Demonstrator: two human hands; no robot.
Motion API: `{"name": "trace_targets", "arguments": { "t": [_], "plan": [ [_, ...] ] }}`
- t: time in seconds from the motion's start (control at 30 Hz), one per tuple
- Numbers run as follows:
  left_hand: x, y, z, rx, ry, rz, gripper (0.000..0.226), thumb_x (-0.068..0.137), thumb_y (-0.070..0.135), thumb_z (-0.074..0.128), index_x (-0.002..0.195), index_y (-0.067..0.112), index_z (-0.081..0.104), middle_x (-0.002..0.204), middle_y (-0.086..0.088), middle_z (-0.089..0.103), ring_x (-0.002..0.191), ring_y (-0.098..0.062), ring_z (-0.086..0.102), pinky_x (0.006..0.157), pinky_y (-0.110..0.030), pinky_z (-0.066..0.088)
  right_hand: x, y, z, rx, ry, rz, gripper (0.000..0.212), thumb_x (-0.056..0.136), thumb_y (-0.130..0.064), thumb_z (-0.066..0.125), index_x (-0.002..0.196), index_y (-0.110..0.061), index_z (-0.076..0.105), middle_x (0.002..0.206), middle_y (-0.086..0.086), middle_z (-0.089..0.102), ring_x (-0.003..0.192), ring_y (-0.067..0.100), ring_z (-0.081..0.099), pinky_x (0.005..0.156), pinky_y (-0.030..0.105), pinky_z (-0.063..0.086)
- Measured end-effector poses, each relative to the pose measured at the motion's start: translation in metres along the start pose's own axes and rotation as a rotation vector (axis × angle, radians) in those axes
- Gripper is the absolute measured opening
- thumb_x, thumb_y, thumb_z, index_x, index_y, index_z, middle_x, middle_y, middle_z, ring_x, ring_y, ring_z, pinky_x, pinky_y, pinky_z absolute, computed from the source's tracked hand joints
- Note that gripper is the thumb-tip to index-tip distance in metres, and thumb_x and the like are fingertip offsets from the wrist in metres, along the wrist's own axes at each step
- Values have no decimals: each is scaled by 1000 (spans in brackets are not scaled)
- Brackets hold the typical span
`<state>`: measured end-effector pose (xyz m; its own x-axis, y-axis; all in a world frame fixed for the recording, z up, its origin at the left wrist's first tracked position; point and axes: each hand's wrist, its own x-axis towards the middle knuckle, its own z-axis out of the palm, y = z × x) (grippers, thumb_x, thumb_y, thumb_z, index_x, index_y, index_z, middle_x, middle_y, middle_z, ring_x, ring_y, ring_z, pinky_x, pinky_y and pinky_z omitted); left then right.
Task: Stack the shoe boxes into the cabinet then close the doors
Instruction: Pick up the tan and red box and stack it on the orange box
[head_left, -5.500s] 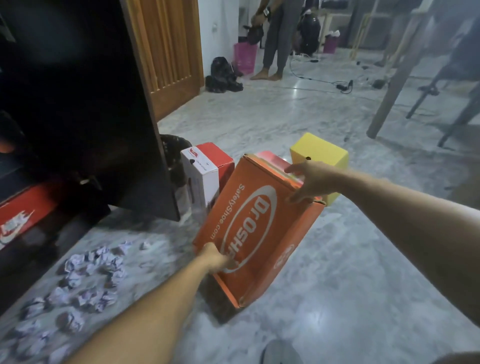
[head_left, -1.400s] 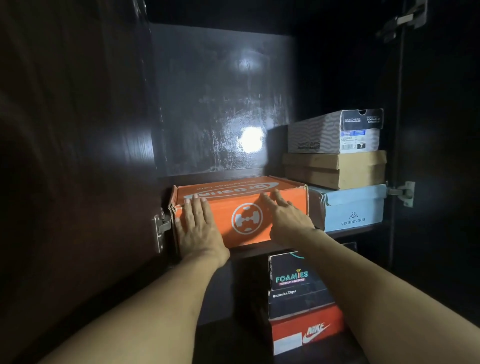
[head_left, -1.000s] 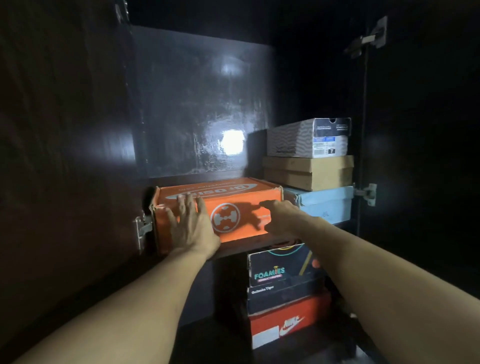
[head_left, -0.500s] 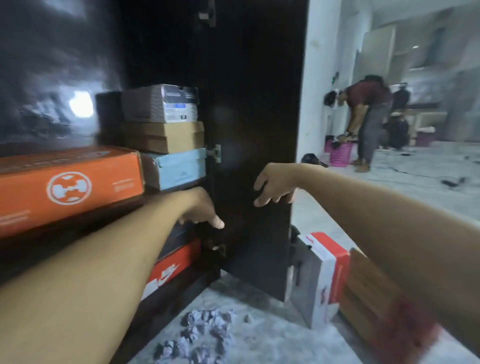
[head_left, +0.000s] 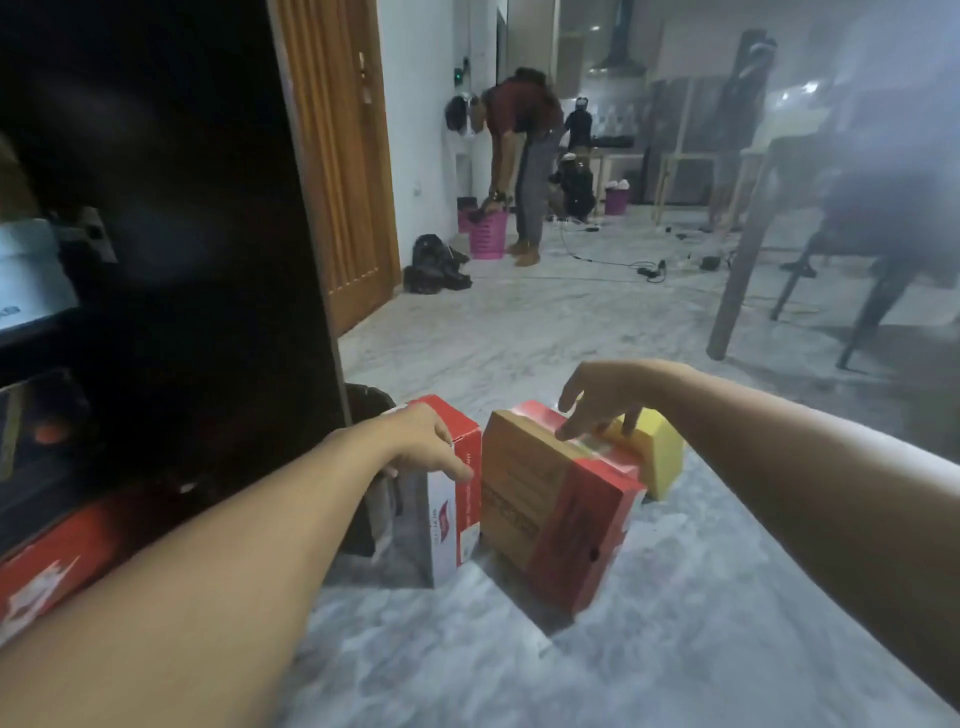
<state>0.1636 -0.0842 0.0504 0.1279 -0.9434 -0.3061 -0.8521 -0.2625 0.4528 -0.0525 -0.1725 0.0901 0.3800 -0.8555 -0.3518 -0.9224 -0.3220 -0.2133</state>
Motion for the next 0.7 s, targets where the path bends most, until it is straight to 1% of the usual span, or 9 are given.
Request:
{"name": "trace_targets", "arguments": {
  "t": [0.13,0.2,0.27,0.33,0.37,0.43,0.5,0.6,0.7],
  "plan": [
    [62,21,47,-52,-41,56,67,70,43,81,126,11,61,126,-4,62,109,-21,59,91,-32,50,34,62,24,-19,-16,89,53,82,-38,75,123,-6,64,113,15,67,98,29,69,73,49,61],
    [90,30,67,-66,-32,72,73,72,41,80,133,11,55,132,-5,59,116,-23,58,92,-31,48,50,86,38,-21,-24,110,54,83,-37,75,123,-4,62,104,11,66,97,31,69,72,47,61],
    [115,38,86,-78,-6,79,76,74,38,79,139,13,48,138,-4,54,122,-23,54,91,-29,45,66,108,56,10,-34,120,55,84,-36,74,130,-13,55,87,2,60,90,27,70,66,39,62],
    [138,45,100,-109,25,74,80,75,34,78,144,14,42,143,-6,48,126,-24,51,91,-29,44,83,126,74,67,-10,142,65,80,-39,76,136,-15,52,92,0,61,83,20,66,55,28,58],
    [149,47,105,-128,34,71,83,76,33,78,146,14,39,146,-7,45,129,-25,49,95,-30,45,91,134,82,86,-1,147,70,78,-42,77,137,-14,52,103,1,63,86,19,63,57,28,58],
    [172,47,115,-148,54,62,86,76,31,77,149,16,35,150,-8,40,134,-27,44,103,-33,42,107,146,98,109,7,155,79,75,-49,78,139,-12,50,125,4,59,98,21,58,70,32,57],
    [190,46,120,-155,76,50,87,77,29,78,150,16,32,153,-9,38,137,-27,40,107,-33,39,121,153,112,168,18,151,90,71,-53,79,144,-13,43,138,4,52,113,24,55,83,33,52],
    [215,41,122,-172,91,14,88,79,23,77,152,12,27,153,-10,38,136,-28,42,102,-30,39,138,160,126,237,28,117,91,69,-56,80,141,-13,45,138,6,52,120,27,54,100,36,47],
    [233,36,123,-192,86,-36,91,80,21,76,153,10,21,153,-12,36,137,-30,41,103,-32,39,145,163,134,298,29,107,88,71,-56,78,142,-15,44,138,5,53,120,25,54,98,28,45]
  ]
}}
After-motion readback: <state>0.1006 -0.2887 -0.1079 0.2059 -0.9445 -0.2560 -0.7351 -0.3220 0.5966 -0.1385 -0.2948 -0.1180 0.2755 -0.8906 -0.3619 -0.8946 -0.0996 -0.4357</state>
